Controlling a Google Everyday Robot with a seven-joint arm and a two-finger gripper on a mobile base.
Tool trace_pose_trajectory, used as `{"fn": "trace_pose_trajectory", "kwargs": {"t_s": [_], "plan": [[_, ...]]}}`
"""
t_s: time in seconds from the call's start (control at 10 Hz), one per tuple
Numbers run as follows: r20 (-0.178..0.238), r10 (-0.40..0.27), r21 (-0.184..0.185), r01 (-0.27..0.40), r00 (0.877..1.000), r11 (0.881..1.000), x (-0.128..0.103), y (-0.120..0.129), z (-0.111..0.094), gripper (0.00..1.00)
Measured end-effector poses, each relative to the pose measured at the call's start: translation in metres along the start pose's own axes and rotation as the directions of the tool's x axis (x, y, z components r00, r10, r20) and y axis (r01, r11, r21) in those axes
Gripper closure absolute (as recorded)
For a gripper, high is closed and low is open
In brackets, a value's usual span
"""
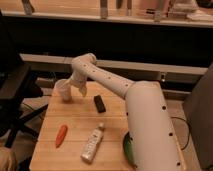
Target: Place the ceramic cup in the ceramic bowl
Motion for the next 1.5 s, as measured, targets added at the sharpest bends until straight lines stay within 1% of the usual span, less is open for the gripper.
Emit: {"fn": "trace_pose_trajectory", "kwargs": {"t_s": [0.9,1.2,1.5], "plan": [[0.023,-0.034,-0.026,0.035,0.999,0.999,-0.003,-0.008,0.019,0.20],[0.027,-0.040,-0.033,0.041,0.999,0.999,-0.001,-0.007,0.021,0.20],[0.035,-0.059,-0.040,0.060,0.998,0.997,-0.003,-0.010,0.024,0.20]]}}
